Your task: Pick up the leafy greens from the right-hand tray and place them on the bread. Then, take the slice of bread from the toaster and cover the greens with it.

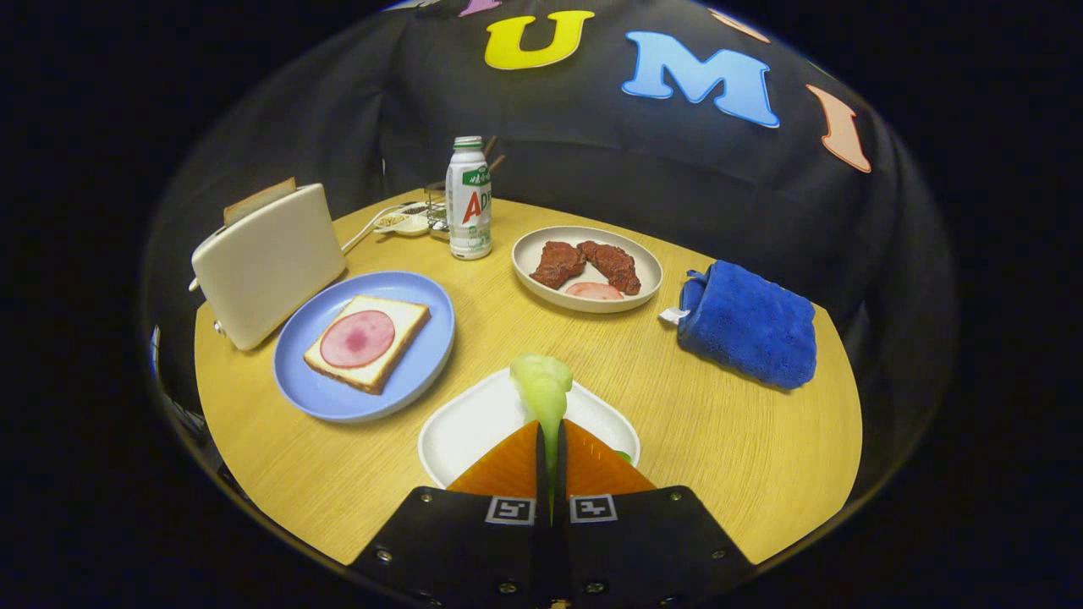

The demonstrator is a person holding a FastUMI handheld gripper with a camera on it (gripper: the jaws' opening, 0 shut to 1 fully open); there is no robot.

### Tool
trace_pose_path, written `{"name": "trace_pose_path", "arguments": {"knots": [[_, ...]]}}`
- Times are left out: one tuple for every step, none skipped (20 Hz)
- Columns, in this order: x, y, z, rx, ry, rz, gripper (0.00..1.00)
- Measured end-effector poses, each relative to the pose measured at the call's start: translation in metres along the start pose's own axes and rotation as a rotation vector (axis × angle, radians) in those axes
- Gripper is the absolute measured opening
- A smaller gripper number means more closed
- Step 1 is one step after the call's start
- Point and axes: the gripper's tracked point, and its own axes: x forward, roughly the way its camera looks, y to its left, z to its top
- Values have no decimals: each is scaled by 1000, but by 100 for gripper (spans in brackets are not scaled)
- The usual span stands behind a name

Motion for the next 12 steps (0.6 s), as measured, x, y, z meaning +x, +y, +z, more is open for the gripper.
{"name": "trace_pose_path", "arguments": {"knots": [[-6, 6, 4, 36, -2, 18, 1], [-10, 6, 5, 46, 7, 21, 1], [-13, 8, 5, 42, 21, 20, 1], [-14, 10, 8, 44, 18, 25, 1], [-14, 14, 11, 50, 10, 33, 1], [-14, 20, 16, 57, -3, 58, 1], [-13, 28, 20, 61, -15, 85, 1], [-13, 34, 24, 70, -25, 99, 1], [-13, 39, 29, 68, -32, 107, 1], [-13, 44, 34, 57, -40, 105, 1], [-12, 49, 41, 42, -47, 98, 1], [-12, 55, 46, 26, -52, 95, 1]]}}
